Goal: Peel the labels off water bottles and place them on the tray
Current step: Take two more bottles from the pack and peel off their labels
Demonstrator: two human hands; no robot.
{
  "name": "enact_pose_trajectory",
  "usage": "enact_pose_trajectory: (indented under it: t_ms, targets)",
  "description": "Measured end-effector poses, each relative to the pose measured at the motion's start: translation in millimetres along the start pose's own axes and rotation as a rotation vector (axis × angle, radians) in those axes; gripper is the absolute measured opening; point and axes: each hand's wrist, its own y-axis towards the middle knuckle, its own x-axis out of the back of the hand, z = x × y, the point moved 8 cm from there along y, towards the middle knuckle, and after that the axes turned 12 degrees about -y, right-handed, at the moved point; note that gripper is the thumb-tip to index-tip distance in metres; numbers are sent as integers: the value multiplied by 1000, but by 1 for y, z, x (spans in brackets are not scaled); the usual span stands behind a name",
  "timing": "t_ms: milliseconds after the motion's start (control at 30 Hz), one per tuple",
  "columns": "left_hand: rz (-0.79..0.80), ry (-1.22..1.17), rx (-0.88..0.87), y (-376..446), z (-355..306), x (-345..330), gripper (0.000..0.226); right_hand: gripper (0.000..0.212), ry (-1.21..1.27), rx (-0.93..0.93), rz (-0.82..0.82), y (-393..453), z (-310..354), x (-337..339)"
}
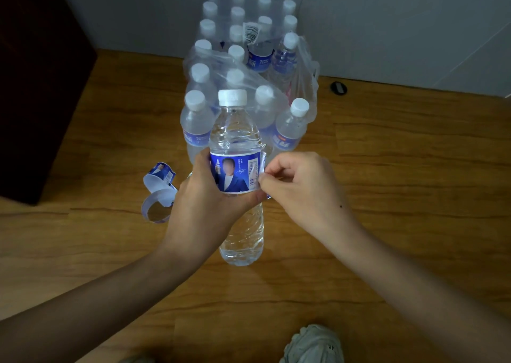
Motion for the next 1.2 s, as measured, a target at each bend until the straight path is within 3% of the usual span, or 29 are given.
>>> enact_pose_trajectory:
  t_ms: [200, 333, 433, 667, 1000, 1200]
  targets:
    - [17, -62, 65, 0, 2, 1, 64, 22, 71, 0, 6, 0, -6, 0]
    - [43, -59, 53, 2, 1, 1, 62, 11, 127, -31, 90, 0, -8, -2]
    - [58, -13, 36, 5, 2, 1, 53, 14, 119, -21, 129, 2, -7, -2]
    - [119, 27, 69, 5, 7, -1, 63, 13, 39, 31, 141, 3, -2, -2]
    - [78, 84, 70, 6, 3, 1, 63, 21, -24, 72, 67, 4, 4, -4]
    - [72, 99, 64, 6, 3, -1, 63, 14, -65, 80, 60, 3, 4, -3]
